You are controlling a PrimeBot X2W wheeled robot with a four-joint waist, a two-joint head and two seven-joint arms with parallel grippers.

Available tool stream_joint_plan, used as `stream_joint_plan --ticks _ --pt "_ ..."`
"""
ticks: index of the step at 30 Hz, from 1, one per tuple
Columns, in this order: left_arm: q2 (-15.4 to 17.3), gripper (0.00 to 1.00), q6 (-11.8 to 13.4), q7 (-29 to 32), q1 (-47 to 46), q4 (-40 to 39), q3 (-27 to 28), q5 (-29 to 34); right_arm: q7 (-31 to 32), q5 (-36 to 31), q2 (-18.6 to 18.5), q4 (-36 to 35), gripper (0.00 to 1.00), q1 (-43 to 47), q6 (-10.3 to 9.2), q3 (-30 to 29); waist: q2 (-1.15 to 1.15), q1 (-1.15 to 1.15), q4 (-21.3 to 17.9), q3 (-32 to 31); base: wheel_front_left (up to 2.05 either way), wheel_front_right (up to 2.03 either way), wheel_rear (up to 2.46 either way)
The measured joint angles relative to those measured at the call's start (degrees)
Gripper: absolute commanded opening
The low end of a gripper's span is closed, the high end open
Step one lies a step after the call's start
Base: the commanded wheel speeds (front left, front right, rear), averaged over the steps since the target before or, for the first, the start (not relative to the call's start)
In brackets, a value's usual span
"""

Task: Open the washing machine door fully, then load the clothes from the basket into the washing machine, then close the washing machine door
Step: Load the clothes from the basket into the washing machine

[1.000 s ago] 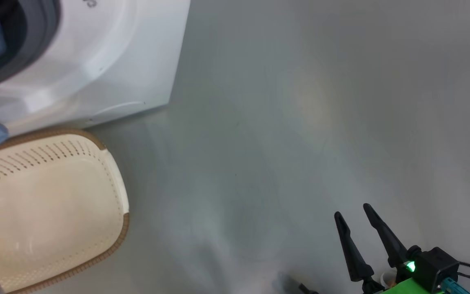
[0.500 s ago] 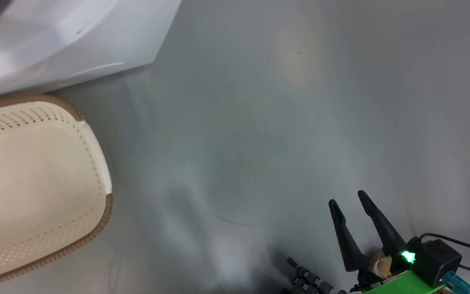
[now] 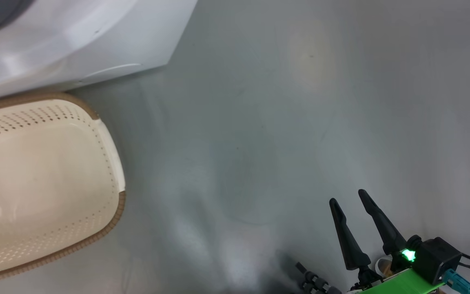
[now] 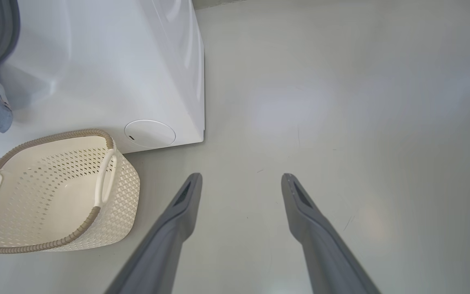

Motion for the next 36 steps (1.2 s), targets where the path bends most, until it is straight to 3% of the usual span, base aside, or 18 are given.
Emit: stream_joint_plan --ticks 14,27,36 --pt "-3.2 1.0 6.1 0.0 1.8 4.5 -1.8 0.9 0.0 -0.1 -1.3 1.5 1.0 0.0 0.0 0.0 0.0 0.0 3.5 -5.2 0.0 0.0 0.0" --pt "-7.8 1.0 6.5 0.0 10.0 0.9 -4.4 0.3 0.0 -0.2 -1.3 2.0 1.0 -0.5 0.0 -1.8 0.0 -0.01 7.7 -9.9 0.0 0.0 0.0" --pt "-12.4 1.0 2.7 0.0 22.4 -9.1 -4.3 -3.9 0.0 -0.7 -1.3 1.5 1.0 -2.8 0.0 -4.0 0.0 -0.01 11.8 -11.4 0.0 0.0 0.0"
